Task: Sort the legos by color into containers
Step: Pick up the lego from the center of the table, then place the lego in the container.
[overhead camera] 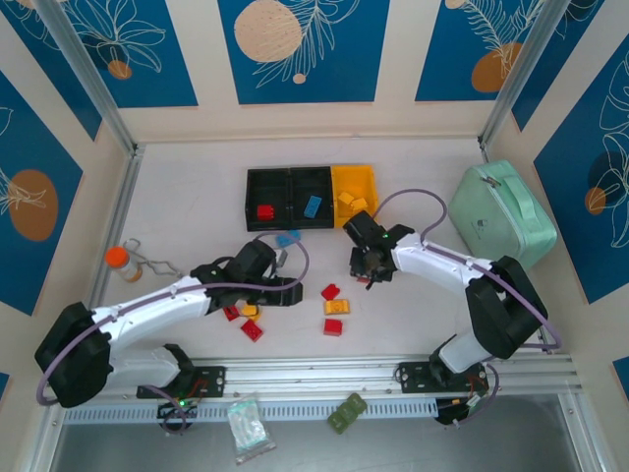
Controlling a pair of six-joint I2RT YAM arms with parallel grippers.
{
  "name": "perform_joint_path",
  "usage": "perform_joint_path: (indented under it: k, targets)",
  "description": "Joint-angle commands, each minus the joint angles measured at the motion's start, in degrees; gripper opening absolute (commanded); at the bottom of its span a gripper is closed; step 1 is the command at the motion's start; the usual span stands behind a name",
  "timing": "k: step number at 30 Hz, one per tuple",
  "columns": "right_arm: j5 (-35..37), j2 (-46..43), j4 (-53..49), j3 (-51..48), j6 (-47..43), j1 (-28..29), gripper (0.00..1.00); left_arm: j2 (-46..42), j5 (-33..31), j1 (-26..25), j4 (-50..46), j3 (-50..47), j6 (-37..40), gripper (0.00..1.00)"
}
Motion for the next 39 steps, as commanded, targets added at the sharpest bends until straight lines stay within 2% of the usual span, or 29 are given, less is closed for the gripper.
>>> perform_joint_path:
  k: [1, 7, 11, 15, 32, 39]
  targets:
    - [0.3, 0.6, -1.0, 4.8, -2.2, 1.6, 0.27, -4.2, -4.0, 1.4, -5.4, -1.0, -2.0, 0.64]
    - [-1.1, 7.5, -0.9, 16.0, -6.0, 4.1, 0.27, -12.3, -7.0, 6.2, -12.5, -3.6, -4.2, 0.63]
    - [-2.4, 14.3, -1.7, 26.0, -8.9, 5.5, 0.27, -16.5, -5.9, 12.3, -16.9, -4.1, -3.1, 0.62]
    - [-3.7, 22.1, -3.7, 37.0, -11.2, 6.4, 0.27, -19.4, -5.7, 16.1, -20.2, -3.9, -2.5, 0.62]
    - [-7.8, 54.3, -17.7, 84.7, -14.9, 4.7, 0.28, -24.5, -3.8, 17.3, -22.2, -6.7, -4.3, 0.62]
    - [-9.1, 60.2, -19.3, 92.7, -15.3, 4.4, 0.29, -24.7, -2.8, 17.3, -20.9, -7.8, -5.0, 0.61]
